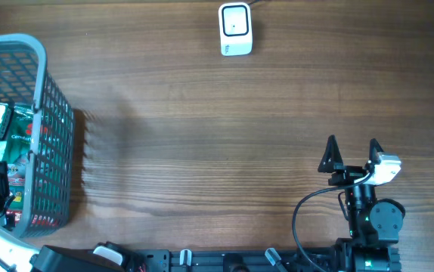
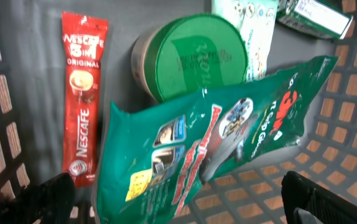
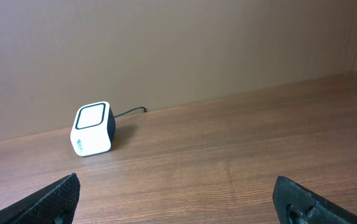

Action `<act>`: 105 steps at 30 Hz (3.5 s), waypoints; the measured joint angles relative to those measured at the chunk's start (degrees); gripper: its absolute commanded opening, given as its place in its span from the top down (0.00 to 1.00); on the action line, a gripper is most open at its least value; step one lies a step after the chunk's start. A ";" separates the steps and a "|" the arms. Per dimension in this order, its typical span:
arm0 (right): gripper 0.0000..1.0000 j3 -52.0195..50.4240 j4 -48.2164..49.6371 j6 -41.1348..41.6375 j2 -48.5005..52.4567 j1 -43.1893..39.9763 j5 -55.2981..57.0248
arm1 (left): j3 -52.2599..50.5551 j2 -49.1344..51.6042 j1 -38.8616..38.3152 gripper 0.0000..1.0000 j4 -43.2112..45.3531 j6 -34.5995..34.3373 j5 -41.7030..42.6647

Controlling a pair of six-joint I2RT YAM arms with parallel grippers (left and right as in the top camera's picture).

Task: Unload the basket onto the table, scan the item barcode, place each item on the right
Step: 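Reach the left gripper into the basket and grasp the green 3M glove pack, then lift the 3M pack out and place it on the table centre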

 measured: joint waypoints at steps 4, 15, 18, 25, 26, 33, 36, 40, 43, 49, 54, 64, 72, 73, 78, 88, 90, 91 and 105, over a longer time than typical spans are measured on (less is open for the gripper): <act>0.00 0.00 0.00 0.00 0.00 0.00 0.02 | 0.00 0.50 0.00 0.00 0.72 -0.02 -0.42; 0.00 0.00 0.00 0.00 0.00 0.00 0.02 | -0.07 9.29 -5.38 0.00 4.17 -0.17 -0.81; 0.00 0.00 0.00 0.00 0.00 0.00 0.00 | -0.11 11.85 -8.57 0.00 6.03 -0.17 -1.01; 0.00 0.00 0.00 0.00 0.00 0.00 0.00 | -0.22 16.20 -16.50 0.96 10.75 -0.37 -2.12; 0.00 0.00 0.00 0.00 0.00 0.00 0.00 | -0.22 16.20 -17.29 0.96 11.30 -0.39 -2.12; 0.00 0.00 0.00 0.00 0.00 0.00 0.02 | -0.15 15.15 -18.36 0.96 11.91 -0.20 -1.92; 0.00 0.00 0.00 0.00 0.00 0.00 0.00 | 0.96 10.62 -18.36 0.96 10.54 -0.22 -0.94; 0.00 0.00 0.00 0.00 0.00 0.00 0.00 | 4.63 1.16 -18.36 0.96 9.46 -0.37 0.33; 0.00 0.00 0.00 0.00 0.00 0.00 0.02 | 6.64 -7.41 -18.36 0.96 9.25 -0.42 0.98; 0.00 0.00 0.00 0.00 0.00 0.00 0.00 | 8.33 -23.69 -18.36 0.96 9.01 -1.90 2.36; 0.00 0.00 0.00 0.00 0.00 0.00 0.00 | 9.09 -34.95 -18.36 0.96 10.03 -3.43 9.38; 0.00 0.00 0.02 0.00 0.00 0.00 0.02 | 8.87 -38.62 -21.05 0.96 -22.03 -1.16 29.77; 0.00 0.00 0.00 0.00 0.00 0.00 0.00 | -1.86 -38.58 -21.09 0.96 -25.62 1.03 31.12; 0.00 0.00 0.02 0.00 0.00 0.00 0.02 | -3.91 -38.49 -21.09 0.96 -25.24 1.16 31.19; 0.00 0.00 0.00 0.00 0.00 0.00 0.02 | -13.86 -38.71 -21.35 0.96 -19.91 2.69 31.82; 0.00 0.00 0.02 0.00 0.00 0.00 0.00 | -16.48 -38.58 -33.57 0.96 -12.48 3.52 28.41; 0.00 0.00 0.02 0.02 0.00 0.00 0.00 | -16.50 -38.53 -38.07 0.96 -10.49 2.29 26.47; 0.00 0.00 0.02 0.02 0.00 0.00 0.00 | -16.52 -38.51 -41.83 0.96 -8.76 0.68 24.04; 0.00 0.00 0.02 0.02 0.00 0.04 0.00 | -16.74 -7.43 -93.02 0.96 21.88 -9.35 9.88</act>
